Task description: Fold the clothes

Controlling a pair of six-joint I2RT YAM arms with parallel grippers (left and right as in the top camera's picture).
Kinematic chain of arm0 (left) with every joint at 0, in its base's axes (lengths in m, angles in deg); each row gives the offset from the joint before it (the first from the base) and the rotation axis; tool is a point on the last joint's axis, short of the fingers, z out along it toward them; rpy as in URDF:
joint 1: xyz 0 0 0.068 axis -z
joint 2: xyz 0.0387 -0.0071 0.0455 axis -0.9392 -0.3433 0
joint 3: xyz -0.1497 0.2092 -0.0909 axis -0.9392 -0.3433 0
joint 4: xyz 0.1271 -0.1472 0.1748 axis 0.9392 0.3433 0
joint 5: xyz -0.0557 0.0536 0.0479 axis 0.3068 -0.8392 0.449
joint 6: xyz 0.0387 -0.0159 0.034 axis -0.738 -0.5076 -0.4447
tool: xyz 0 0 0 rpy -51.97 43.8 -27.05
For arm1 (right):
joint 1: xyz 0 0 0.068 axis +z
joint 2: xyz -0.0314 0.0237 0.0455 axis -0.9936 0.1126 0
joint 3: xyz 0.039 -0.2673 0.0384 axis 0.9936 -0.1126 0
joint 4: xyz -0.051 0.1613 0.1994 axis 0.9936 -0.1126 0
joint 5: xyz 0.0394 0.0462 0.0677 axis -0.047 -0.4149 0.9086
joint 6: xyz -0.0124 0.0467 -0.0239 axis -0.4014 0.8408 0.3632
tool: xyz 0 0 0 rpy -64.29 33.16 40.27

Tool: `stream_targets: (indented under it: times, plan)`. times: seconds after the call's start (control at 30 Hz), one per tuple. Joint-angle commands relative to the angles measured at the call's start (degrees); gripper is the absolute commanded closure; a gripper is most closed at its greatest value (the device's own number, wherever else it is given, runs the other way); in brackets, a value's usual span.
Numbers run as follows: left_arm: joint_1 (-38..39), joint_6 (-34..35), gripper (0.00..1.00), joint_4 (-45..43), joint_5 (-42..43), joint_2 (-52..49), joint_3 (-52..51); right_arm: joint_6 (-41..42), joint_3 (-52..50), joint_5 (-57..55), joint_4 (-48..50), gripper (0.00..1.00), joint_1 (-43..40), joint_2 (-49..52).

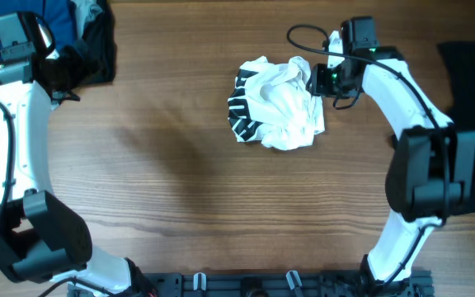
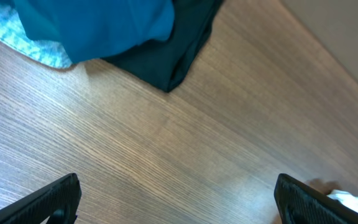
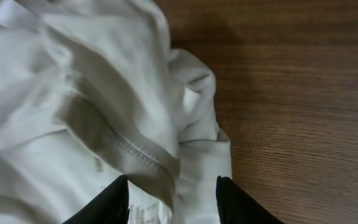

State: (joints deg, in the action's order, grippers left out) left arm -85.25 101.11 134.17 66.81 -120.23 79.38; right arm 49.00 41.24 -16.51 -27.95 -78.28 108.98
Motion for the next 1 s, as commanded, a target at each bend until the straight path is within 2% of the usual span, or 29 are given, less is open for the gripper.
stream_targets:
  times: [0.0, 0.03, 0.1, 0.13, 0.17, 0.37, 0.6, 0.8, 0.83, 0.87, 0.9, 0.93, 0.97]
  plan:
    - [0.11, -0.61, 0.0, 0.02, -0.5, -1.29, -0.15, -0.11, 0.42, 0.24, 0.46, 0.64, 0.13, 1.95]
    - [0.11, -0.59, 0.0, 0.04, -0.5, -1.31, -0.15, -0.13, 0.42, 0.24, 0.83, 0.67, 0.13, 2.14]
    - [0.11, -0.59, 0.0, 0.04, -0.5, -1.4, -0.15, -0.11, 0.42, 0.24, 1.62, 0.8, 0.13, 2.38]
    - [0.11, -0.59, 0.0, 0.04, -0.5, -1.4, -0.15, 0.09, 0.42, 0.26, 2.21, 0.9, 0.15, 2.73]
    - [0.11, -0.59, 0.0, 0.07, -0.52, -1.4, -0.15, 0.48, 0.42, 0.26, 2.54, 0.96, 0.15, 2.95]
    - [0.11, -0.5, 0.0, 0.07, -0.5, -1.4, -0.15, 1.79, 0.5, -0.42, 4.42, 0.96, -0.37, 3.3]
    - [0.11, -0.52, 0.0, 0.0, -0.55, -1.4, -0.15, 2.97, 2.27, -0.13, 3.87, 0.96, -5.88, -1.14]
    - [0.11, -0.52, 0.0, -0.04, -0.55, -1.51, -0.15, 2.49, 1.27, 1.01, 4.0, 0.96, -8.33, 1.05]
    - [0.11, -0.5, 0.0, -0.02, -0.52, -1.51, -0.15, 1.99, 1.27, 1.92, 4.04, 0.86, -8.33, 1.31]
    - [0.11, -0.5, 0.0, -0.02, -0.52, -1.64, -0.15, 1.25, 1.27, 2.89, 4.09, 0.63, -8.33, 1.33]
    - [0.11, -0.5, 0.0, 0.0, -0.52, -1.73, -0.15, 1.01, 1.29, 4.0, 4.15, 0.48, -8.33, 1.31]
    - [0.11, -0.5, 0.0, 0.04, -0.52, -1.84, -0.15, 1.01, 1.42, 4.92, 4.04, 0.39, -8.35, 0.9]
    - [0.13, -0.52, 0.0, 0.07, -0.31, -1.92, -0.15, 1.01, 1.64, 5.57, 3.89, 0.35, -8.35, 0.55]
